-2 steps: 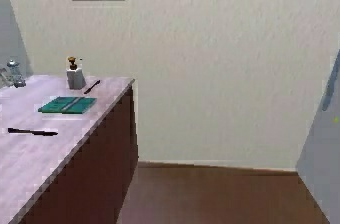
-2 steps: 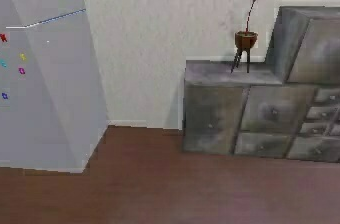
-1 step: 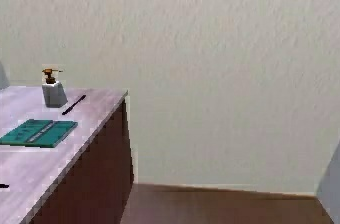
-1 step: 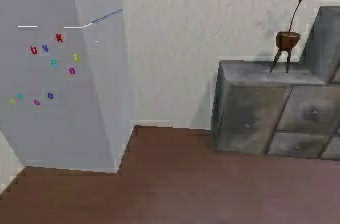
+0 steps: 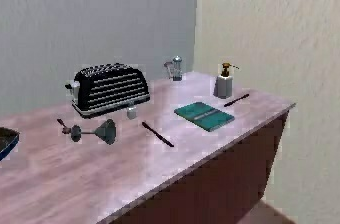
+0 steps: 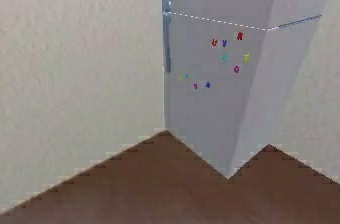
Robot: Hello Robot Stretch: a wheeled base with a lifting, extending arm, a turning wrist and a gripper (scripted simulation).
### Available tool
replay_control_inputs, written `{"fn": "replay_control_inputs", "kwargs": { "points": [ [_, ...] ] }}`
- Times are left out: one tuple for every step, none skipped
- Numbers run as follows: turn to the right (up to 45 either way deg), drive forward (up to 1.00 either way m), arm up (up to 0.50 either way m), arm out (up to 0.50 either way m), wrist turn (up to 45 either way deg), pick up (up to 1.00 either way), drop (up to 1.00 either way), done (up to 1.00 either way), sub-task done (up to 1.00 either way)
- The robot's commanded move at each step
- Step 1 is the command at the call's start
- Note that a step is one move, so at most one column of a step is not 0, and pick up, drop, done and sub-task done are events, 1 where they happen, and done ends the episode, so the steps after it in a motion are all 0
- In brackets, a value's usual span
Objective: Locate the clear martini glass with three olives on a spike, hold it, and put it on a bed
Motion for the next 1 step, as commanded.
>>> {"fn": "replay_control_inputs", "kwargs": {
  "points": [
    [-45.0, 0.00, 0.00, 0.00, 0.0, 0.00, 0.00, 0.00, 0.00]
  ]
}}
